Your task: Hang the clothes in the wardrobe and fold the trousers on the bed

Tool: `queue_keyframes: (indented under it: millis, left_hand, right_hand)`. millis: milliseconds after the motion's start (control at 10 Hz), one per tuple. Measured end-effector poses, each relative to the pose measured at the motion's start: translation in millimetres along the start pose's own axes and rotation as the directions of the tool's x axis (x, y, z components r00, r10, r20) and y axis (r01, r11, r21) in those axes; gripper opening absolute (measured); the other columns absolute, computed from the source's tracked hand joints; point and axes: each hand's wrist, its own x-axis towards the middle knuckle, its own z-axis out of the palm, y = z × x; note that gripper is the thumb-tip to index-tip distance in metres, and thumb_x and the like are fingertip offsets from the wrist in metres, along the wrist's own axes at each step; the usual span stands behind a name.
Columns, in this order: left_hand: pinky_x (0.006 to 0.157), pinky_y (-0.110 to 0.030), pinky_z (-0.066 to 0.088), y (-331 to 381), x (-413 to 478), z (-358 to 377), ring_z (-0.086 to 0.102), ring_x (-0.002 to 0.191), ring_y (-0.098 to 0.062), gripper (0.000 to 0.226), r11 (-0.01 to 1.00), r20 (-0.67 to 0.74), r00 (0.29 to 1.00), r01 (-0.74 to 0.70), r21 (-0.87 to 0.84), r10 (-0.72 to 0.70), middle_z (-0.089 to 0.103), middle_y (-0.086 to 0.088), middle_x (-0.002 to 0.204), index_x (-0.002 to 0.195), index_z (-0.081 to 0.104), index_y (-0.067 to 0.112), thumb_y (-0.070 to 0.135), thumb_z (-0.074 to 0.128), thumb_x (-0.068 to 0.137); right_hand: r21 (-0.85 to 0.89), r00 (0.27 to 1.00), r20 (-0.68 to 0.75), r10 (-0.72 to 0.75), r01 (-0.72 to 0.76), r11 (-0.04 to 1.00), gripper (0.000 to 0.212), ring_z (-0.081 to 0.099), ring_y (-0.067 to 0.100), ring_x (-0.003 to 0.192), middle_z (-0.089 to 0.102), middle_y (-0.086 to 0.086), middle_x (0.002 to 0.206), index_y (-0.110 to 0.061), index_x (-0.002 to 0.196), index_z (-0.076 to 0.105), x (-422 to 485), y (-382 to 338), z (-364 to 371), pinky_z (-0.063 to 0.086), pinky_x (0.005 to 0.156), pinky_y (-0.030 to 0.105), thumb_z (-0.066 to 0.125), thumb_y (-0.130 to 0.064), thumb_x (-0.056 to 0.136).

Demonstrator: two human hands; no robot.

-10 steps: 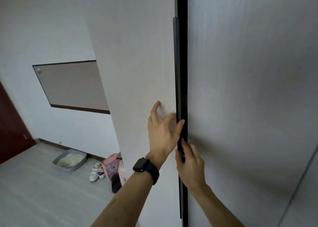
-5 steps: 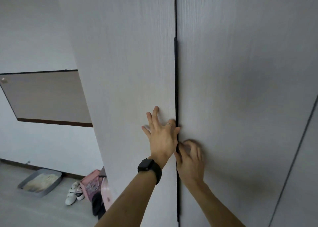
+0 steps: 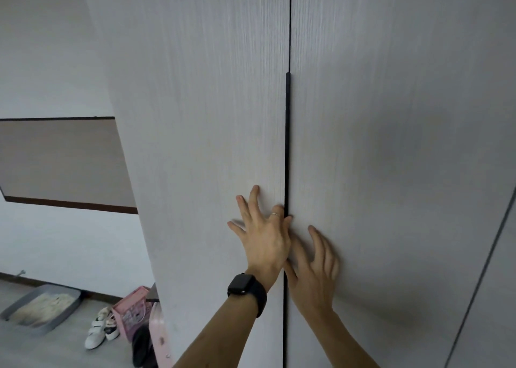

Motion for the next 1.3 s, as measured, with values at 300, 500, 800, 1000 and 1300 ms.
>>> queue_keyframes:
  millis: [300,500,800,1000,1300]
  left_hand:
    - [0.099,-0.081,0.025,-19.0,2.1,19.0,0.015,0.148,-0.05,0.025,0.994,-0.126,0.987,-0.102,0.026,0.105,0.021,-0.012,0.162,0.104,0.064,0.029,0.05,0.054,0.097]
    - [0.116,-0.072,0.006,-55.2,11.5,20.0,0.009,0.154,-0.031,0.06,0.966,-0.171,0.953,-0.237,0.099,0.251,0.016,-0.002,0.167,0.15,0.039,0.034,0.064,0.041,0.097]
    - [0.118,-0.066,0.001,-90.7,85.4,7.7,0.005,0.156,-0.027,0.065,0.902,-0.335,0.841,-0.362,0.234,0.424,0.005,-0.006,0.169,0.159,0.012,0.039,0.059,0.03,0.1]
    - [0.118,-0.067,0.003,-92.3,99.6,18.9,0.012,0.155,-0.027,0.063,0.895,-0.416,0.793,-0.383,0.229,0.446,0.009,-0.004,0.169,0.158,0.02,0.039,0.061,0.031,0.101]
    - [0.119,-0.065,0.001,-90.0,91.9,16.1,0.009,0.155,-0.024,0.064,0.893,-0.393,0.802,-0.402,0.203,0.45,0.006,-0.001,0.169,0.159,0.016,0.041,0.063,0.029,0.1]
  right_hand:
    - [-0.106,0.995,0.0,-0.1,0.099,0.989,0.063,0.034,0.032,0.147,0.028,0.009,0.163,-0.031,0.148,0.048,6.3,18.3,11.2,0.023,0.114,0.053,0.057,-0.062,0.094]
    - [-0.072,0.976,-0.027,-0.216,0.213,0.974,0.066,0.026,0.024,0.151,0.024,0.003,0.166,-0.038,0.15,0.044,30.0,31.7,0.1,0.012,0.118,0.057,0.059,-0.059,0.09]
    - [-0.229,0.965,-0.114,-0.238,0.207,0.951,0.059,0.014,0.026,0.155,0.014,0.002,0.169,-0.041,0.158,0.021,105.5,40.9,-16.9,0.0,0.119,0.064,0.036,-0.053,0.102]
    - [-0.325,0.957,-0.132,-0.259,0.205,0.923,0.06,0.017,0.028,0.154,0.017,0.003,0.168,-0.038,0.158,0.027,113.6,47.9,-7.8,0.006,0.118,0.067,0.039,-0.055,0.102]
    - [0.09,0.977,-0.116,-0.18,0.191,0.977,0.045,0.054,0.016,0.127,0.056,-0.013,0.142,-0.035,0.138,0.057,143.2,11.6,-119.9,0.036,0.108,0.026,0.057,-0.051,0.096]
